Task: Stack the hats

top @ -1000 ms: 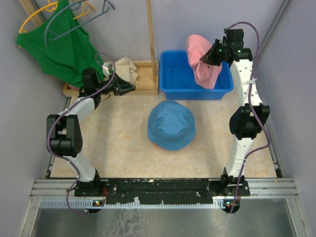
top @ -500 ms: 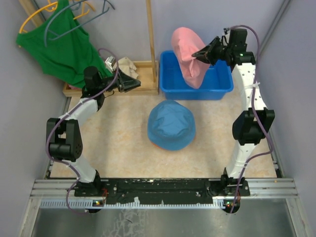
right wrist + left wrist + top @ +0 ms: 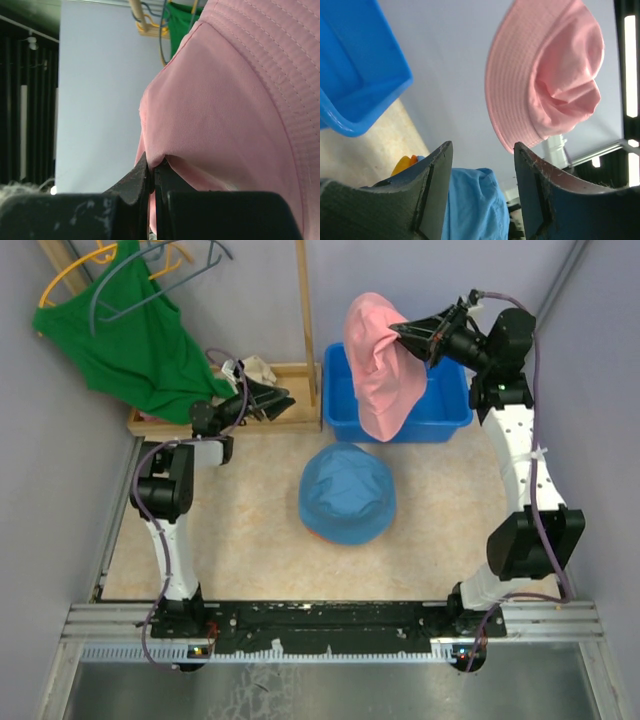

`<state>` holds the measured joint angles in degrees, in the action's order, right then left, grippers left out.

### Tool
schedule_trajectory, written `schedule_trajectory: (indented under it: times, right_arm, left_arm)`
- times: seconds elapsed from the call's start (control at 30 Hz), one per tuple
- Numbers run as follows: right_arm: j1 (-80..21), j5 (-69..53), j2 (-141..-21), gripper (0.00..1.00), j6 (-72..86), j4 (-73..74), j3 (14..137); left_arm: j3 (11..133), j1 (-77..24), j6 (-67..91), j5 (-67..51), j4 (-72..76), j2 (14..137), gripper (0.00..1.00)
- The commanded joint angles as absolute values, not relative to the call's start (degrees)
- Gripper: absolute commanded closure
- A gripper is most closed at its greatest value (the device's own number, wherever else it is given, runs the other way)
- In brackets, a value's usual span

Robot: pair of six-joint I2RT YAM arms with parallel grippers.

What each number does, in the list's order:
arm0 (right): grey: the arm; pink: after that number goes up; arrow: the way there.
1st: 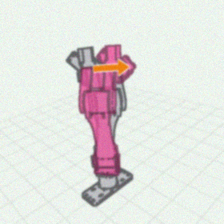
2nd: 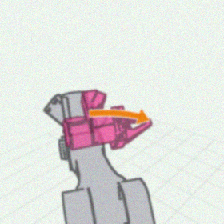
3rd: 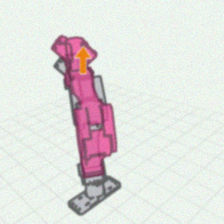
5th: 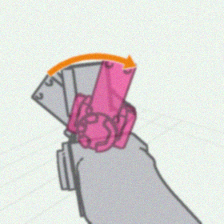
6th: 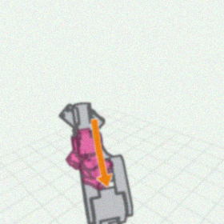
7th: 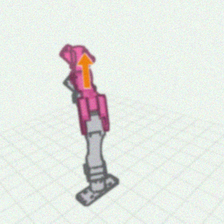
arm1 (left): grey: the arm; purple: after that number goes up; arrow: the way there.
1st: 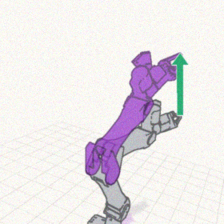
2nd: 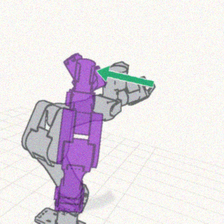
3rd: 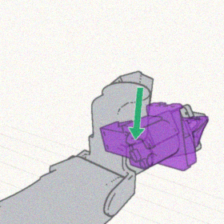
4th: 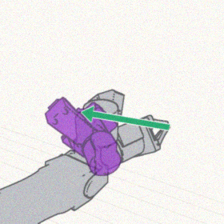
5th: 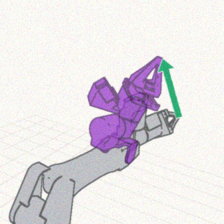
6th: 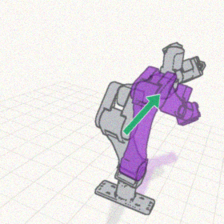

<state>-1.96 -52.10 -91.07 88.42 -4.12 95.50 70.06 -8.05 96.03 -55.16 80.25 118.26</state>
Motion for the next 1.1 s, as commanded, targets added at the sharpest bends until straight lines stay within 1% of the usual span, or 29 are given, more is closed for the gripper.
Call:
schedule_trajectory:
  times: [0.0,0.23,0.43,0.73,1.07]
  right_arm:
    - [-1.64,-54.51,-85.96,1.0,98.59,-16.09,94.38]
    - [-2.68,-52.46,-83.42,1.0,102.8,-19.09,93.37]
    - [-6.22,-49.01,-81.23,1.0,104.74,-21.4,89.57]
    - [-10.55,-45.61,-79.45,1.0,104.73,-20.97,88.45]
    - [-11.16,-43.52,-76.79,1.0,104.85,-20.23,87.72]
  left_arm:
    - [75.26,-11.21,110.44,-52.06,102.57,121.65,0.42]
    - [74.08,-16.63,109.88,-47.75,102.46,117.98,0.37]
    - [71.25,-19.75,102.89,-45.88,96.16,112.2,0.33]
    - [71.94,-22.96,102.28,-42.72,96.72,113.8,0.32]
    - [70.1,-24.73,99.22,-42.58,93.48,112.59,0.32]
